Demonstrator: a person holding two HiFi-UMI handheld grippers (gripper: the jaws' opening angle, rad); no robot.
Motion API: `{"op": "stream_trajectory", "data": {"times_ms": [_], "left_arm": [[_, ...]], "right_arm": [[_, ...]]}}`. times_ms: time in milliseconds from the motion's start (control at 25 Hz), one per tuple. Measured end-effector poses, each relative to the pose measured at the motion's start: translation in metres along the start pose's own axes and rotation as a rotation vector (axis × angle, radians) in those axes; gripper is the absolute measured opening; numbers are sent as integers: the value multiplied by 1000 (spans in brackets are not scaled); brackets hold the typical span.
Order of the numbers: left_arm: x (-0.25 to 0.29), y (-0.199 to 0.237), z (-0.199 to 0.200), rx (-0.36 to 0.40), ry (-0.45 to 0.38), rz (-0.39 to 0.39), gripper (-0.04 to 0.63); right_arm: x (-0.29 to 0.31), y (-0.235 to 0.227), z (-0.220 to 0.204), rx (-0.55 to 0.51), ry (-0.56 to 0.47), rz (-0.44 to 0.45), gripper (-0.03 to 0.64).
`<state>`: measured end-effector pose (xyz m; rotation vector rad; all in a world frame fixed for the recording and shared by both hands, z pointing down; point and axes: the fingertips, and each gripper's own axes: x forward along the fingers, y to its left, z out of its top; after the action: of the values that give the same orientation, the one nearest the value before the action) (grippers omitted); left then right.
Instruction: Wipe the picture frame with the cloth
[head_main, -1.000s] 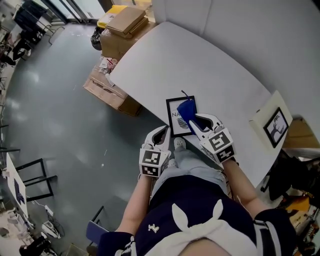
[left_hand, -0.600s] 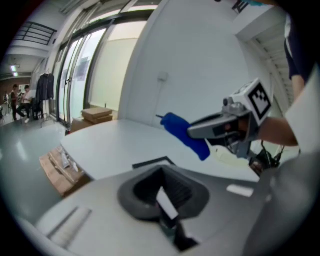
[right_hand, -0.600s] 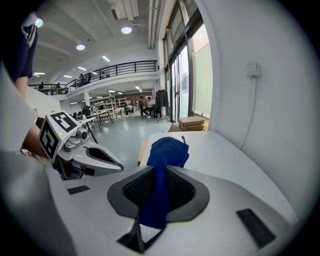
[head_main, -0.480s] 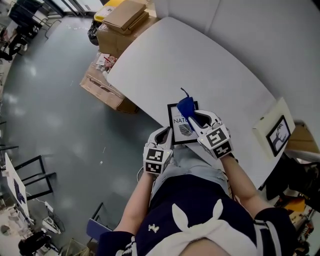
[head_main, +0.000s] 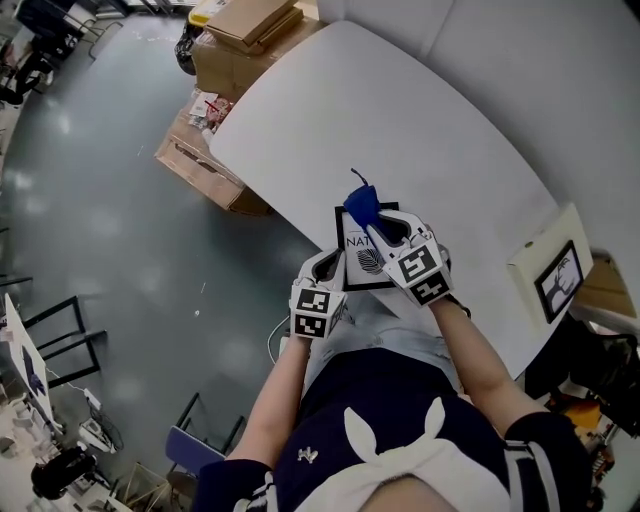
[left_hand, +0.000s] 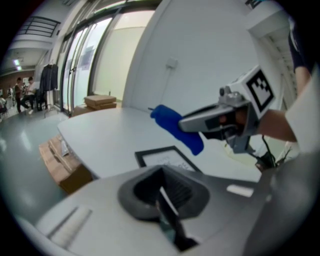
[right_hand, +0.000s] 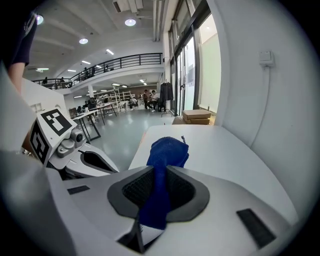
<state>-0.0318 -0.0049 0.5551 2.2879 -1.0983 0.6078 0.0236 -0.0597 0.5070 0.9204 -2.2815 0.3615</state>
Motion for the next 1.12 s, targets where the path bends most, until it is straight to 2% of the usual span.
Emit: {"op": "stream_trajectory", "data": {"times_ms": [400, 680, 1120], "left_arm": [[12, 1, -20, 7, 54, 20, 2], [17, 4, -30, 5, 71, 32, 2], [22, 5, -43, 2, 117, 32, 2]], "right_arm": [[33, -13, -19, -22, 43, 5, 67], [47, -16, -35, -85, 76, 15, 67], [62, -22, -48, -153, 118, -21, 67]]}}
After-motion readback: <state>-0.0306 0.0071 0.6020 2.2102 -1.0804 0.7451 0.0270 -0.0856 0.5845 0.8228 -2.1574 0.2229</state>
